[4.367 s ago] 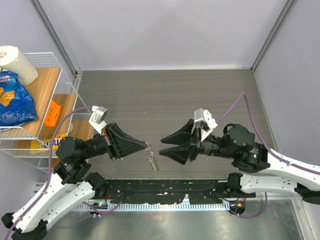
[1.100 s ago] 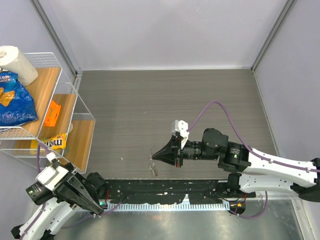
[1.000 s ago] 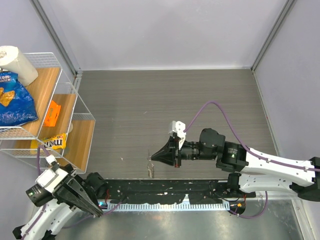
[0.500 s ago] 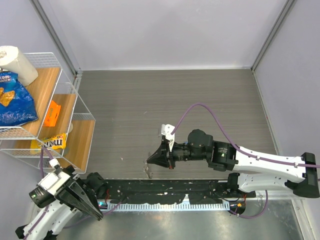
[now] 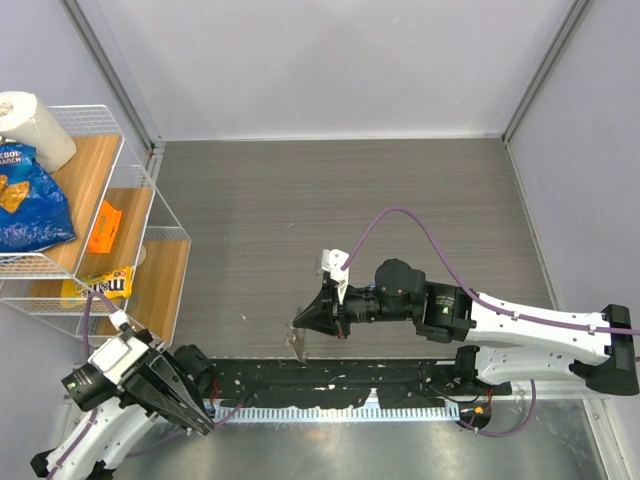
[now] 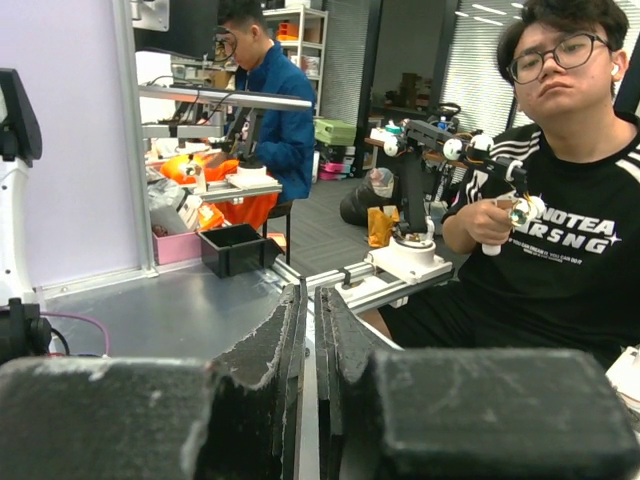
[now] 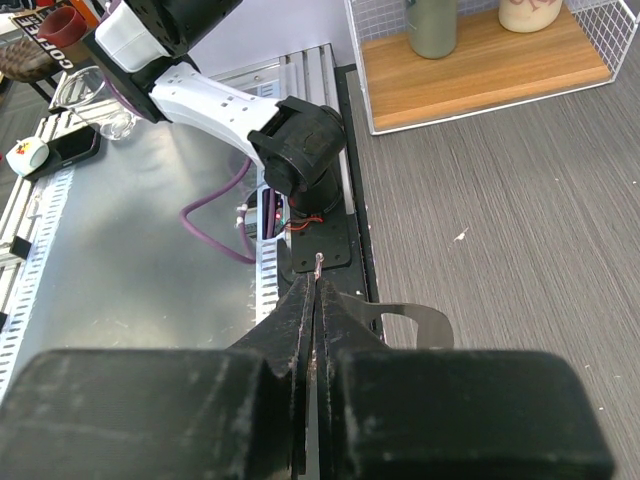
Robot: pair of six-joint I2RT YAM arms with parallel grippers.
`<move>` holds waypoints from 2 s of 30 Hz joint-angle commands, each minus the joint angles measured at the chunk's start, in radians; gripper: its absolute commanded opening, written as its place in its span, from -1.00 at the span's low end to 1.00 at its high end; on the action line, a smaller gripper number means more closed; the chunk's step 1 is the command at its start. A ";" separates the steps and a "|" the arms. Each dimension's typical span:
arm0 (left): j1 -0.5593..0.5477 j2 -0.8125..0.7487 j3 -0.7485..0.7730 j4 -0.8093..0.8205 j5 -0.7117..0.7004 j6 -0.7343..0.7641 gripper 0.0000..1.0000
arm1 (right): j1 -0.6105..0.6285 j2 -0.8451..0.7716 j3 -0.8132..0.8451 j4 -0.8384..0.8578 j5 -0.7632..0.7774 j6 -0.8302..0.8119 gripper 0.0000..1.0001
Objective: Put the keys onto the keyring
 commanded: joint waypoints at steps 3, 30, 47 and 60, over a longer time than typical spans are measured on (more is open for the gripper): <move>-0.003 -0.141 0.045 -0.102 0.001 0.058 -0.72 | 0.004 -0.008 0.052 0.043 -0.004 -0.016 -0.89; -0.002 -0.141 0.065 -0.177 0.008 0.107 -1.00 | 0.009 -0.010 0.055 0.045 -0.004 -0.015 -0.89; -0.002 -0.161 0.082 -0.265 -0.008 0.156 -0.76 | 0.012 -0.014 0.053 0.045 -0.007 -0.012 -0.89; -0.002 -0.162 0.088 -0.312 -0.009 0.187 -0.97 | 0.015 -0.017 0.055 0.043 -0.004 -0.012 -0.89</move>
